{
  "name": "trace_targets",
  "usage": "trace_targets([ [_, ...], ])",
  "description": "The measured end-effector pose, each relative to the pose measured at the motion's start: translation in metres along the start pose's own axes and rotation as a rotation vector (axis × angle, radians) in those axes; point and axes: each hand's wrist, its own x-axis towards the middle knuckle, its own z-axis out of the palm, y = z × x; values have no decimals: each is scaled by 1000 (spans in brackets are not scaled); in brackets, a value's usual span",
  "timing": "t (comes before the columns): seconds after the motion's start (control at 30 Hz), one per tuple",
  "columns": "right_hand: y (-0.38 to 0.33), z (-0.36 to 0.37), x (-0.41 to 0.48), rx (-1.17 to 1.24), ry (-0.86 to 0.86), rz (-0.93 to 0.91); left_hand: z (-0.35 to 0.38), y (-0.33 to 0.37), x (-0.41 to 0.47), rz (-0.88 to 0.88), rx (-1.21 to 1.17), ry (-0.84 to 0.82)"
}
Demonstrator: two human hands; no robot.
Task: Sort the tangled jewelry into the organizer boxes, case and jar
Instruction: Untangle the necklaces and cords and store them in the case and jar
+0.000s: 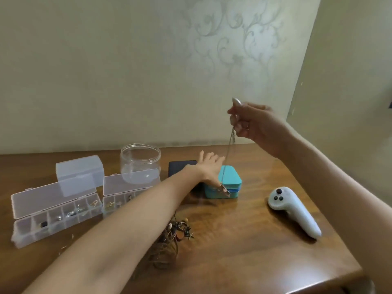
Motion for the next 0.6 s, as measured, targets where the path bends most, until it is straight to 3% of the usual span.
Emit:
trace_targets([
  [0.2, 6, -31, -1, -6, 72, -53, -2, -2, 21, 9, -31, -108],
  [0.33, 14, -38, 4, 55, 96, -89, -16, -9, 12, -5, -331, -152],
  [0.6, 28, -32, 17, 117, 137, -171, -25, -19, -10, 111, -663, 310],
])
